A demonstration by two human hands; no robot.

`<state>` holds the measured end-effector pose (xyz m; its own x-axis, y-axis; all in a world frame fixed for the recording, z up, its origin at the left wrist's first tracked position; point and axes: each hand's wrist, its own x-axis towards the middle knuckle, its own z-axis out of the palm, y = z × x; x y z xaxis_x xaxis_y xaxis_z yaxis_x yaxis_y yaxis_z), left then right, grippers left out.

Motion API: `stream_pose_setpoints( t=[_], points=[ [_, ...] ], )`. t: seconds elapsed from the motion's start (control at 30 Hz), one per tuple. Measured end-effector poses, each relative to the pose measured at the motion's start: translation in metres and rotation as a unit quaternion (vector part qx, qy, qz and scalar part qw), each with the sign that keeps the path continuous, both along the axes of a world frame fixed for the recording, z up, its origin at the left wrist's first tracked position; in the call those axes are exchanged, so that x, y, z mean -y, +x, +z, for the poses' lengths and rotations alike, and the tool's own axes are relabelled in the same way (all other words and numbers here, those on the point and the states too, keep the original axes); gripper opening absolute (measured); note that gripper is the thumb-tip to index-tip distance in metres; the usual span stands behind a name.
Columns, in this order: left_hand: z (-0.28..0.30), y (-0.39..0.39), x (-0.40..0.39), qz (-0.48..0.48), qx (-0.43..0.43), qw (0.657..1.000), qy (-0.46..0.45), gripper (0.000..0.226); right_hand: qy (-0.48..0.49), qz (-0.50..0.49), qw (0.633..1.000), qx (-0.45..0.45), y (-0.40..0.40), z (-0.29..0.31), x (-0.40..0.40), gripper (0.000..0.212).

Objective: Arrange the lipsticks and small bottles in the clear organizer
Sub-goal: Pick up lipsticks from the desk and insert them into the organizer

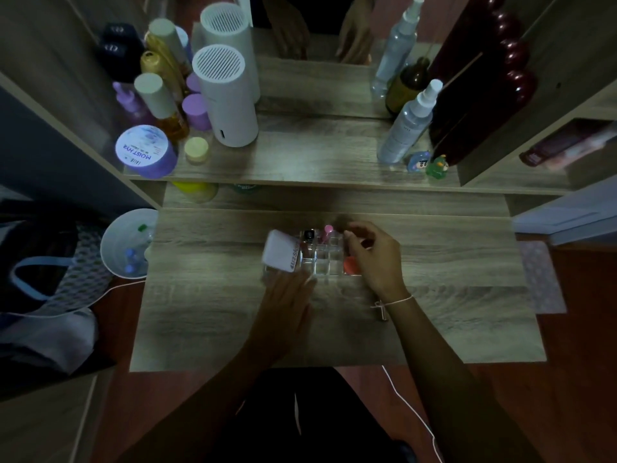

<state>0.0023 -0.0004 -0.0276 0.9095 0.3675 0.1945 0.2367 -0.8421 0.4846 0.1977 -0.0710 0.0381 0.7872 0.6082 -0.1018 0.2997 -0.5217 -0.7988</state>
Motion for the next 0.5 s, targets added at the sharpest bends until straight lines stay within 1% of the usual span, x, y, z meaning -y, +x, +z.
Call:
stream_pose_setpoints(
  t=[0.1, 0.2, 0.3, 0.5],
  points=[
    [-0.005, -0.001, 0.005, -0.007, -0.030, 0.999, -0.008, 0.048, -0.032, 0.013, 0.999, 0.040, 0.000, -0.006, -0.003, 0.018],
    [-0.003, 0.001, 0.005, -0.007, -0.041, 0.999, -0.018, 0.050, -0.067, 0.023, 0.996, 0.049, 0.001, -0.011, -0.008, 0.015],
    [0.001, 0.004, 0.005, -0.019, -0.073, 0.997, 0.002, 0.050, -0.105, 0.043, 0.991, 0.068, 0.001, -0.016, -0.016, 0.014],
    [0.002, 0.007, 0.006, -0.015, -0.133, 0.991, 0.013, 0.054, -0.132, 0.061, 0.988, 0.052, 0.000, -0.018, -0.023, 0.016]
  ],
)
